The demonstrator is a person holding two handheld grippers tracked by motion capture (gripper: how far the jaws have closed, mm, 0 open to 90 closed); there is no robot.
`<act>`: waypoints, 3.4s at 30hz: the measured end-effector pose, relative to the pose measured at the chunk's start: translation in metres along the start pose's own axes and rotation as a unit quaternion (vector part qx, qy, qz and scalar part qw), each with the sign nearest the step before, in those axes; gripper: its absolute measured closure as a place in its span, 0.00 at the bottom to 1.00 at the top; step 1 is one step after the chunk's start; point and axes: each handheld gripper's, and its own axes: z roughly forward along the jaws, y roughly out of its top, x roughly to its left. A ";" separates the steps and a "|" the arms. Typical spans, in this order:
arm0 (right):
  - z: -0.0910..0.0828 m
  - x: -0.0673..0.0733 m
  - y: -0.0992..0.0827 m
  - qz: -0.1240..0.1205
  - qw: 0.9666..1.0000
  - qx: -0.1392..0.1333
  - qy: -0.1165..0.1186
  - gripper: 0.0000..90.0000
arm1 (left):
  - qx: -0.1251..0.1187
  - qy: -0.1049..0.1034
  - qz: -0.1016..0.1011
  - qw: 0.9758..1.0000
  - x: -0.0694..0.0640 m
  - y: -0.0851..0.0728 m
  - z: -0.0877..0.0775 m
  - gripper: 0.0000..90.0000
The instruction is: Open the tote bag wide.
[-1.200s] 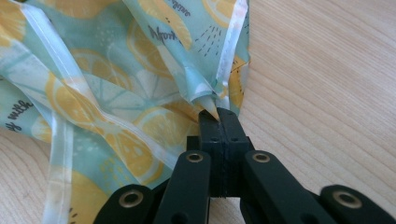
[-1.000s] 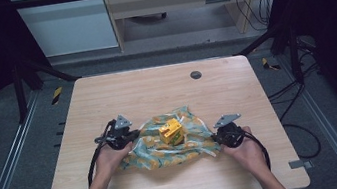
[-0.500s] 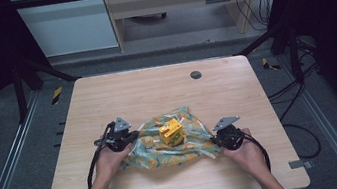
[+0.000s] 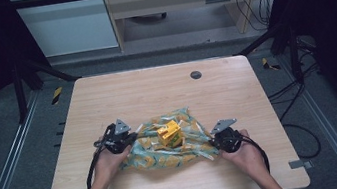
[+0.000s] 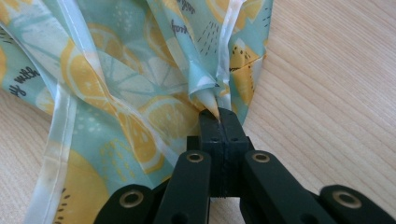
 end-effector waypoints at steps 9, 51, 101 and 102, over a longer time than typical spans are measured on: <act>-0.001 0.001 -0.001 -0.004 1.000 0.001 0.000 1.00 | 0.001 0.008 0.005 1.000 -0.003 0.000 0.000 1.00; -0.003 -0.001 0.002 0.010 0.998 -0.050 -0.030 0.70 | -0.028 0.022 -0.008 0.999 -0.009 -0.001 -0.019 0.73; -0.051 0.000 0.022 0.051 0.987 -0.139 -0.055 0.07 | -0.102 0.001 -0.034 0.994 -0.014 0.026 -0.081 0.12; -0.054 -0.001 0.024 0.054 0.986 -0.145 -0.060 0.07 | -0.106 0.002 -0.037 0.994 -0.013 0.026 -0.086 0.11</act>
